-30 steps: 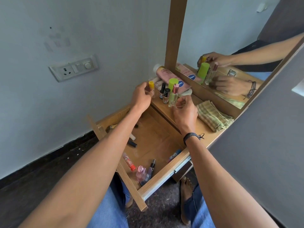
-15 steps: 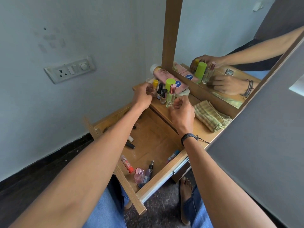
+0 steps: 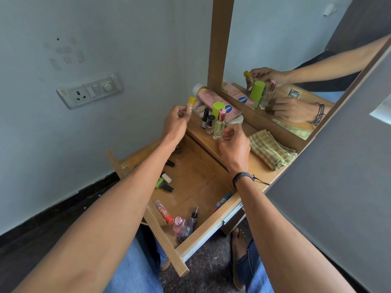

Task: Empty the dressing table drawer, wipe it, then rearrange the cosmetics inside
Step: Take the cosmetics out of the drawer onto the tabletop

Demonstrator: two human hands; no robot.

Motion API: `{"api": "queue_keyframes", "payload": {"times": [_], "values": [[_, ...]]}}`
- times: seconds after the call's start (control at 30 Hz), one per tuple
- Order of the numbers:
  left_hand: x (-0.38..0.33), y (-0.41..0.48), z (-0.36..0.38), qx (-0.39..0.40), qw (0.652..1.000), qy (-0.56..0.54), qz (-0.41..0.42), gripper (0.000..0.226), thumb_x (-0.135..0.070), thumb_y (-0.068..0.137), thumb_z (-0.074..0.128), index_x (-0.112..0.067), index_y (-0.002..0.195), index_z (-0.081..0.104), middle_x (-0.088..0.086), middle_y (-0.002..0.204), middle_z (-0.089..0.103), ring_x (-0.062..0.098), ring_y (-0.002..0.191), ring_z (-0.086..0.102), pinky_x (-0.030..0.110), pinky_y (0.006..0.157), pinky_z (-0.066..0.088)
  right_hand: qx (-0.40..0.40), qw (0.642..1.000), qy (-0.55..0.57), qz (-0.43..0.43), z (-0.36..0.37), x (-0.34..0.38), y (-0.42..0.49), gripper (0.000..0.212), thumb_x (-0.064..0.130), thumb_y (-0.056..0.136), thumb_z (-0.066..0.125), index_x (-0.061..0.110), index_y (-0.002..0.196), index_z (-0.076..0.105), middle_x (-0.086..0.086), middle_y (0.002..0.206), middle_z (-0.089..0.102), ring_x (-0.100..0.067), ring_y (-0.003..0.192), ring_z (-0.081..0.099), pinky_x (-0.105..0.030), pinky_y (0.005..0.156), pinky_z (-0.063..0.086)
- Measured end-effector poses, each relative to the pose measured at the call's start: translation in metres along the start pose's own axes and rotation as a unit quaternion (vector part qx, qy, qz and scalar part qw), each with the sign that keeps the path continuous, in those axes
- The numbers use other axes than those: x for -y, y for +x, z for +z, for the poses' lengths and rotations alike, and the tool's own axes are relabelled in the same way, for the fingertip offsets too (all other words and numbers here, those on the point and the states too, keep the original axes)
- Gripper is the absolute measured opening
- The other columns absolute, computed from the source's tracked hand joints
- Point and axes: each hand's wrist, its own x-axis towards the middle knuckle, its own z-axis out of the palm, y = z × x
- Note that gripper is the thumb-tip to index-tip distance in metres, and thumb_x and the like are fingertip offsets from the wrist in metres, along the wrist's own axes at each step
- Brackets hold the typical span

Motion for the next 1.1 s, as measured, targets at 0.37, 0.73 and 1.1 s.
{"api": "queue_keyframes", "payload": {"times": [0.37,0.73,1.1], "values": [[-0.005,0.002,-0.01,-0.059,0.994,0.051,0.083,0.019,-0.018,0.086,0.076,-0.025,0.104,0.071,-0.001,0.108,0.065,0.004,0.092,0.062,0.018,0.083,0.053,0.006,1.0,0.004,0.001,-0.001,0.001,-0.001,0.018,0.008,0.085,0.068,0.016,0.098,0.059,0.002,0.095,0.066,-0.015,0.088,0.061,-0.027,0.075,0.047],[-0.014,0.018,0.008,0.001,0.987,0.106,0.12,0.029,-0.013,0.089,0.075,-0.016,0.118,0.071,-0.005,0.111,0.06,0.012,0.095,0.063,0.022,0.086,0.054,0.001,1.0,0.005,-0.001,-0.001,0.0,0.0,0.018,0.01,0.087,0.071,0.016,0.099,0.059,0.002,0.096,0.066,-0.016,0.089,0.062,-0.032,0.079,0.053],[-0.014,0.018,0.013,0.033,0.99,0.104,0.094,0.03,-0.01,0.09,0.074,-0.019,0.119,0.071,-0.002,0.117,0.067,0.005,0.092,0.06,0.026,0.085,0.055,0.003,1.0,-0.004,-0.007,0.0,0.0,0.0,0.018,0.009,0.088,0.071,0.017,0.098,0.058,0.003,0.095,0.065,-0.015,0.088,0.061,-0.034,0.079,0.055]]}}
